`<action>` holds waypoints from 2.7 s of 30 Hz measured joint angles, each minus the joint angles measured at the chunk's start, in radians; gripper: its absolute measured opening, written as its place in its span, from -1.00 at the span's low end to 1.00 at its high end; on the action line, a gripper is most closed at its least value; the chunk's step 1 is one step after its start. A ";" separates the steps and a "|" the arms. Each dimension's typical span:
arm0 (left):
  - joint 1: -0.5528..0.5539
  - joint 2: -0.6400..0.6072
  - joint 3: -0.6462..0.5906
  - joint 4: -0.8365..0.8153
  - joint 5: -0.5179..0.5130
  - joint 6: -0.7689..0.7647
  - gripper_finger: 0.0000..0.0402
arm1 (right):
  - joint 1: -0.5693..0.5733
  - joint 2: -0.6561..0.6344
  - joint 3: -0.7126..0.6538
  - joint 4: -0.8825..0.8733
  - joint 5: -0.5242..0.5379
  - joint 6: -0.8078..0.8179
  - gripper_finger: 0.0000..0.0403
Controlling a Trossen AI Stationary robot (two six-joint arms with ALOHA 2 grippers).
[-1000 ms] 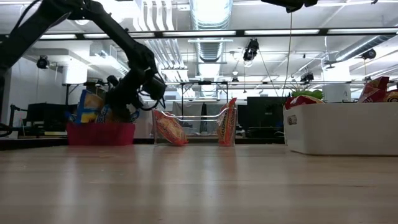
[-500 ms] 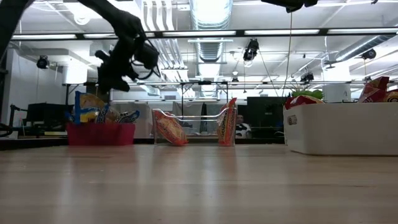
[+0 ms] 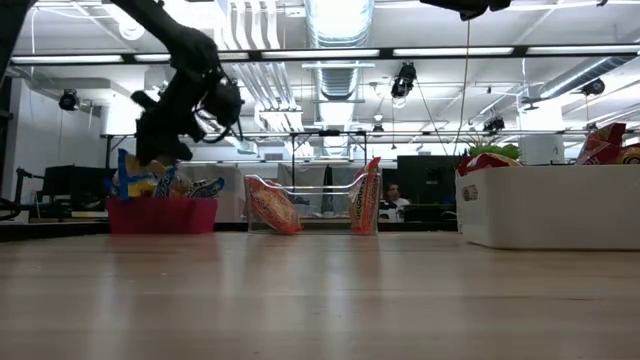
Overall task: Sort Maruchan noodles
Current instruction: Put the blue noodle pack into the red bin, then put the orange noodle pack into the transparent bin
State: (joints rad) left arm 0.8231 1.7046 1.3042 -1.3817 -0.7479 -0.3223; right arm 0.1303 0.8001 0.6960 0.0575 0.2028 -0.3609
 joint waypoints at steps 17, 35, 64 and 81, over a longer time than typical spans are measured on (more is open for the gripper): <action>-0.043 -0.047 -0.119 0.202 0.006 0.018 -0.63 | 0.000 0.000 0.000 0.012 0.000 -0.024 -0.51; -0.717 -0.382 -0.199 0.528 0.096 0.046 -0.63 | 0.000 0.053 0.000 0.020 0.000 0.399 -0.52; -1.230 -0.415 -0.318 0.680 0.374 -0.061 -0.62 | 0.331 0.627 0.476 -1.087 -0.462 1.338 -0.51; -1.232 -0.415 -0.317 0.715 0.366 -0.061 -0.62 | 0.602 0.874 0.359 -1.173 -0.522 1.324 -0.53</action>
State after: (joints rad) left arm -0.4091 1.2900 0.9867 -0.6668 -0.3815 -0.3836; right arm 0.7320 1.6743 1.0550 -1.1154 -0.3197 0.9630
